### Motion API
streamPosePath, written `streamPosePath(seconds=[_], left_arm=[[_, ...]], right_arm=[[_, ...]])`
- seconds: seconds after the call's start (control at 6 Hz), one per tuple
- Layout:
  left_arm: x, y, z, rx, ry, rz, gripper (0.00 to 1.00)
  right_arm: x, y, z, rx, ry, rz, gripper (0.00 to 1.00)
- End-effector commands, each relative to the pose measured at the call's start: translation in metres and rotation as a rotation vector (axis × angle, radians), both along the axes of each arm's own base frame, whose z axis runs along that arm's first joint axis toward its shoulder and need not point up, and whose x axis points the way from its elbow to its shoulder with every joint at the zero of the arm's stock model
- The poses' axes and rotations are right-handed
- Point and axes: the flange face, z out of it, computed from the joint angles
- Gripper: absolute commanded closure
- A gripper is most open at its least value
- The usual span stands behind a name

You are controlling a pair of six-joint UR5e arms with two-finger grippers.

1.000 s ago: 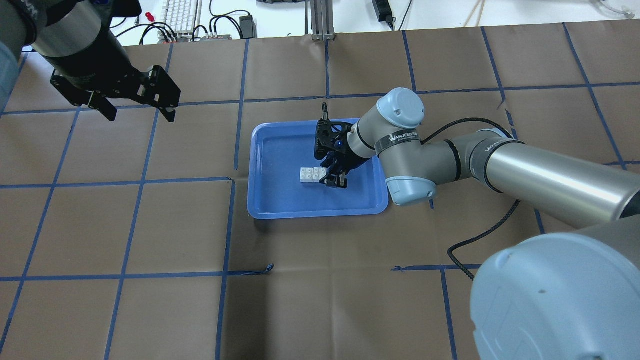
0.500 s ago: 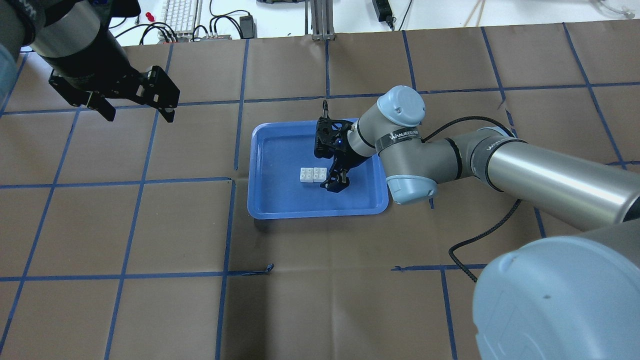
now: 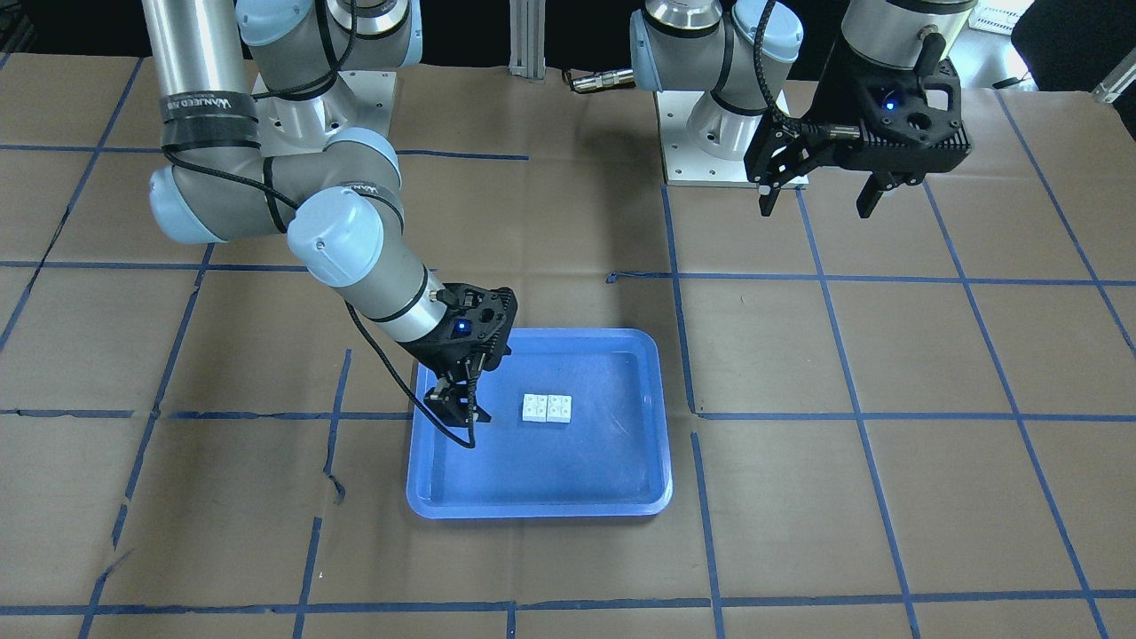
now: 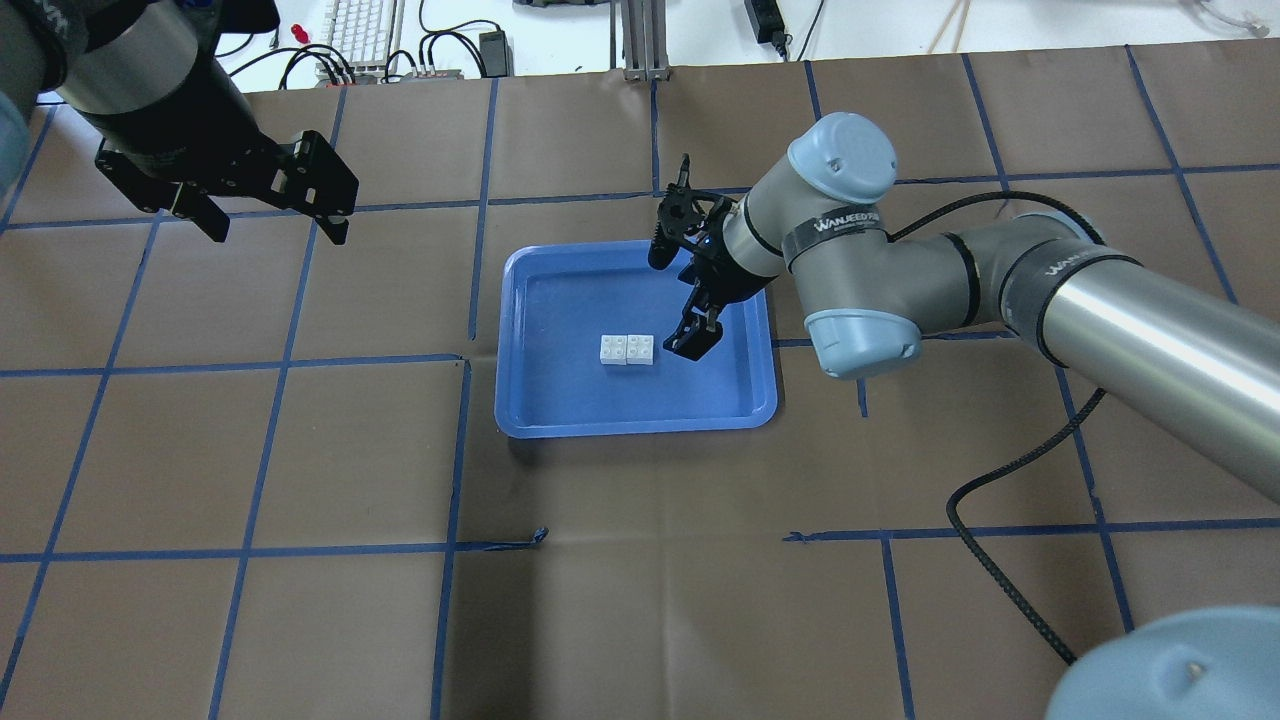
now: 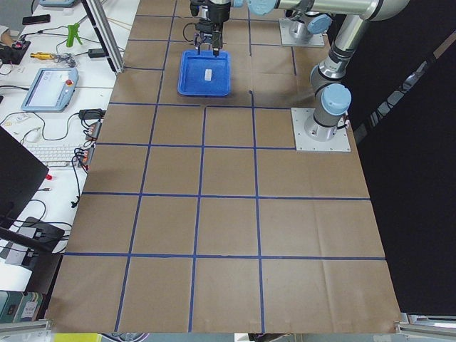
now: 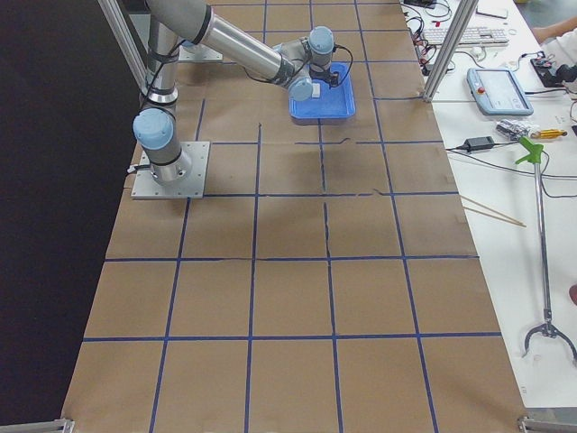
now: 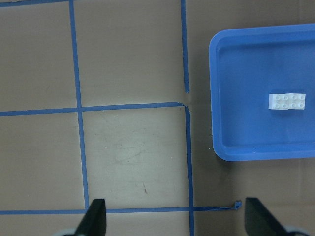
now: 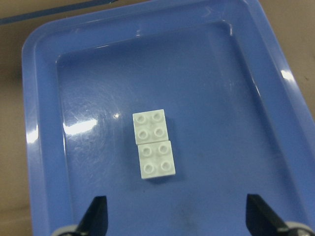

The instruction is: Assemble white blocks and place on blue tray

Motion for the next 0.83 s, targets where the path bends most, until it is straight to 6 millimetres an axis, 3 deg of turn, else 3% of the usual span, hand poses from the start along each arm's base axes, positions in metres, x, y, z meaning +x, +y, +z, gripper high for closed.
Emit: streamPosePath(seconds=[0.0, 0.33, 0.5, 0.67], left_arm=[[0.0, 0.0, 0.0, 0.0, 0.0, 0.0, 0.0], [0.0, 0.0, 0.0, 0.0, 0.0, 0.0, 0.0], [0.0, 0.0, 0.0, 0.0, 0.0, 0.0, 0.0], [0.001, 0.0, -0.001, 0.001, 0.0, 0.002, 0.0]], right_arm=[[-0.05, 0.009, 0.059, 0.111, 0.095, -0.28, 0.0], [-0.083, 0.023, 0.101, 0.187, 0.185, -0.556, 0.0], [-0.092, 0.029, 0.133, 0.216, 0.269, -0.683, 0.0], [-0.101, 0.026, 0.179, 0.228, 0.346, -0.87, 0.0]])
